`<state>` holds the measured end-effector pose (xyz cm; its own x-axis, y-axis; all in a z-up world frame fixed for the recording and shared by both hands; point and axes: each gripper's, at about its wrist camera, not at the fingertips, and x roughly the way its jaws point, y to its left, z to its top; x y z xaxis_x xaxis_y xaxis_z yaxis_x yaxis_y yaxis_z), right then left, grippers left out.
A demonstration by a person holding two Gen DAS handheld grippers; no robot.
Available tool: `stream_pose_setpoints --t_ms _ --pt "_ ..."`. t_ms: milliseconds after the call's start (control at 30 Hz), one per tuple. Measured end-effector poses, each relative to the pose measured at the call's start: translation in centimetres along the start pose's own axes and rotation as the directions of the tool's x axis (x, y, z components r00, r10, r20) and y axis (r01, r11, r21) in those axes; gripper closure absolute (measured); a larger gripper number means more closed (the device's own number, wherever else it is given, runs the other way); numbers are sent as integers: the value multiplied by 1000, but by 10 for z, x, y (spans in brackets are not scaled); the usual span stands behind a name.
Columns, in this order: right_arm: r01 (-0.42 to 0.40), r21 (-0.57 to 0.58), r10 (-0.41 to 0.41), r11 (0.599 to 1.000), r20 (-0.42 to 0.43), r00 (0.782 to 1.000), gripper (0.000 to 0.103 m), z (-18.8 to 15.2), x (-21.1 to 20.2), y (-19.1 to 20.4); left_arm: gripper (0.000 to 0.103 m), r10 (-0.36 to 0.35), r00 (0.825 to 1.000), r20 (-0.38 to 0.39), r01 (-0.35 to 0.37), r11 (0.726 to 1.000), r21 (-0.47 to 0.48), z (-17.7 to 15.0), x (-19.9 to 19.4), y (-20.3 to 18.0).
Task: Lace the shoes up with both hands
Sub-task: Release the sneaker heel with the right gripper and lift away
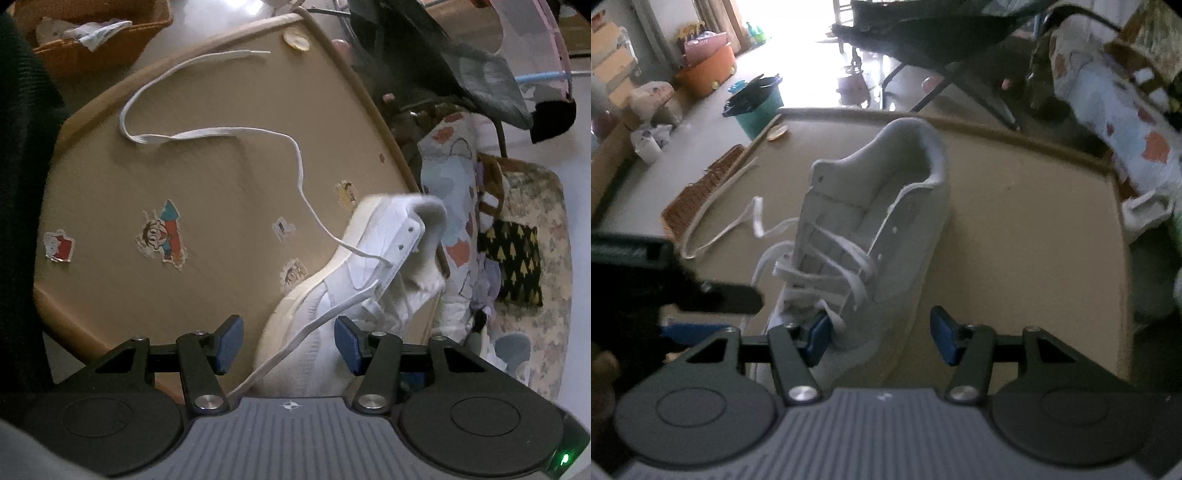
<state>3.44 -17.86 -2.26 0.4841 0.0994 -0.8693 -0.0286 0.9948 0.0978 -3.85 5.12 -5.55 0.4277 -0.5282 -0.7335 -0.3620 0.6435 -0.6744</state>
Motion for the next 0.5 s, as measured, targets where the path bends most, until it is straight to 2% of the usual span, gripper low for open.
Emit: stream_pose_setpoints --t_ms 167,367,500 --pt "50 -16 -49 999 26 998 49 8 2 -13 47 -28 999 -25 29 999 28 -2 11 -8" --pt "48 5 -48 999 46 998 49 22 13 -41 47 -58 997 -51 62 994 90 -9 25 -30" --pt "9 38 -11 999 42 999 49 21 7 -52 47 -71 992 -107 88 983 160 -20 36 -46"
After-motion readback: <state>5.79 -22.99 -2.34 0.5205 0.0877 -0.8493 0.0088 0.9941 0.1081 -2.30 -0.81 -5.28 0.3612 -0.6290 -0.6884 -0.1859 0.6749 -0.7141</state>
